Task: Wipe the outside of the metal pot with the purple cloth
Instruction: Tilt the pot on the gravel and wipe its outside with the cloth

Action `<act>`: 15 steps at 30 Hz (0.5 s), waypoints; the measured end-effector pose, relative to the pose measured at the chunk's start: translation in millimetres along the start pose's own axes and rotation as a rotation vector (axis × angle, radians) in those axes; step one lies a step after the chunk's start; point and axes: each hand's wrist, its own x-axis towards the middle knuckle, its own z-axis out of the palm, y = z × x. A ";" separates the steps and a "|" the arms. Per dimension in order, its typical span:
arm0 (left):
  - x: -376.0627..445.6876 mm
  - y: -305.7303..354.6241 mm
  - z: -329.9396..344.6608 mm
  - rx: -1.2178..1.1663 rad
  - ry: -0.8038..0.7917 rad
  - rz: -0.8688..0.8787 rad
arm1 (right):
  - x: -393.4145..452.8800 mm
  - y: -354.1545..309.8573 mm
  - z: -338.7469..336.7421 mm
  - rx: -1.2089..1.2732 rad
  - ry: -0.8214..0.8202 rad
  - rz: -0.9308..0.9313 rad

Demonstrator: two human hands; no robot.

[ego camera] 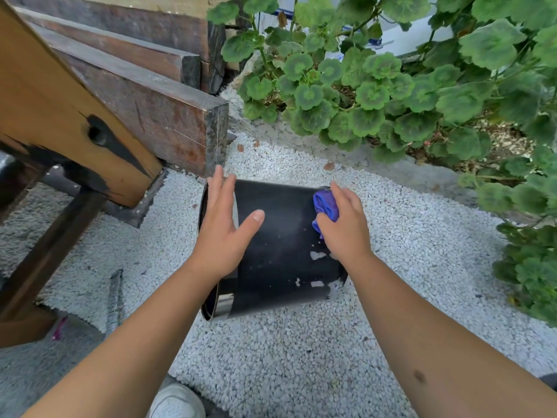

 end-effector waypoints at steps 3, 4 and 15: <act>-1.3 3.6 7.2 0.075 0.003 0.040 | -0.6 4.5 7.8 -0.122 0.024 0.030; -1.2 4.2 8.6 0.063 -0.003 0.041 | -1.3 4.9 10.6 -0.182 0.065 0.036; -0.3 -5.1 6.5 -0.015 0.039 0.057 | -7.8 -60.4 11.8 -0.104 0.200 -0.243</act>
